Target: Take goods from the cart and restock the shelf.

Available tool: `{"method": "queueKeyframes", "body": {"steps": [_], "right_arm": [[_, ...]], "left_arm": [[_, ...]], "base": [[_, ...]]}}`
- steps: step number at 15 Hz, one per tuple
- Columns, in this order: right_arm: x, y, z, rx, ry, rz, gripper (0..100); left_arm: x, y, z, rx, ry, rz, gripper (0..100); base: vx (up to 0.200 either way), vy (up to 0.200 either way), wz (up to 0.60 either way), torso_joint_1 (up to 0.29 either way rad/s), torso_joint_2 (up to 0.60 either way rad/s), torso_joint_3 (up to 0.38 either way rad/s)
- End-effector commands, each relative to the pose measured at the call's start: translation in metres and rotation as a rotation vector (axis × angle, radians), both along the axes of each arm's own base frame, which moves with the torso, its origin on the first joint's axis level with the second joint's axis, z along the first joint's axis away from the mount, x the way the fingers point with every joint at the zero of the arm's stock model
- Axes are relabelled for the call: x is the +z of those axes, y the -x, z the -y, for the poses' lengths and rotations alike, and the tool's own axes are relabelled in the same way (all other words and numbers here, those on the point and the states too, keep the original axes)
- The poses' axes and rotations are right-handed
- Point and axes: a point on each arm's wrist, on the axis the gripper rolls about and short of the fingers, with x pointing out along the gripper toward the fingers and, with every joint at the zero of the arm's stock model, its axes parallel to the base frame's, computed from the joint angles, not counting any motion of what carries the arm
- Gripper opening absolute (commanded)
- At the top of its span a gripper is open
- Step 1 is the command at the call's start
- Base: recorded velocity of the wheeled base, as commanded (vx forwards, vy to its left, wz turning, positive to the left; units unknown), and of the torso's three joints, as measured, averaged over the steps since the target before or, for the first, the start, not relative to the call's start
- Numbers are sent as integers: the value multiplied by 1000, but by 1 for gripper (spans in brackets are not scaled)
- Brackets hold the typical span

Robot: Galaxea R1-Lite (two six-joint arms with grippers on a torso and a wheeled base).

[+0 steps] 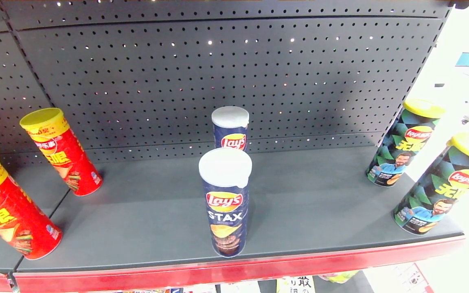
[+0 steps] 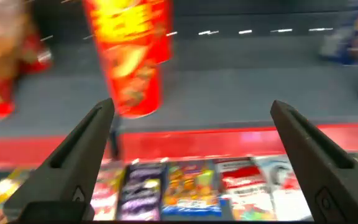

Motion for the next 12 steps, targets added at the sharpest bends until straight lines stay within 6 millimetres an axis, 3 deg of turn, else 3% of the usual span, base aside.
{"method": "queueKeyframes", "body": {"steps": [1,5,12], "right_arm": [[-5,1,0,17,41,-1,100],[-12,1,1,-77,-69,-64,100],[-12,1,0,39,-80,-66,100]], "left_arm": [[-1,0,0,5,1,-5,100],[-5,-1,0,-10,26,-23,100],[-7,-2,2,-69,-17,-36,100]], "base": [[0,0,0,0,0,0],[0,0,0,0,0,0],[0,0,0,0,0,0]]}}
